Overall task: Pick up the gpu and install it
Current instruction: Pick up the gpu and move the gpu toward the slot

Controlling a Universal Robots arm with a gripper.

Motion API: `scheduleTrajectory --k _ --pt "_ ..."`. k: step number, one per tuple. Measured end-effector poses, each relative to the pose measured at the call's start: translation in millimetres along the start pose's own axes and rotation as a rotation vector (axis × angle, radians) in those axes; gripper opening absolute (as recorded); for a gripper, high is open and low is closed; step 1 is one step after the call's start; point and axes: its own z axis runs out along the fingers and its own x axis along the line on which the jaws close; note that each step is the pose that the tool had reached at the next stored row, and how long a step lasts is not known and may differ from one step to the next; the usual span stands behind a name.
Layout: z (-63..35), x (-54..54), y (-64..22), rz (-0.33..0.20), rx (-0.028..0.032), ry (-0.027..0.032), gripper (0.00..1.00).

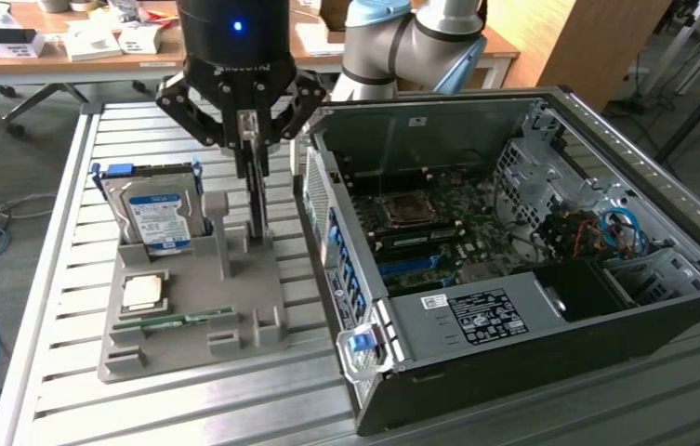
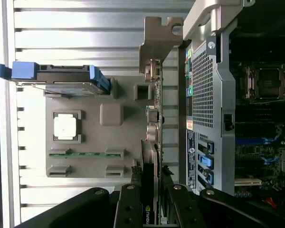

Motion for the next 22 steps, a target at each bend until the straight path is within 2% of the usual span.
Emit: scheduleTrajectory --k 5,10,13,18,22 --pt "-19.0 -0.4 0.9 0.000 -0.0004 0.0000 0.26" --pt "-32.5 -0.7 1.5 0.000 -0.0005 0.0000 0.26" --pt "-45.8 -1.1 2.2 0.000 -0.0010 0.0000 0.26" --pt "-45.8 -5.1 2.3 0.000 -0.0010 0.0000 0.26" --pt "-45.5 -15.1 2.7 0.000 -0.0015 -0.0001 0.26"
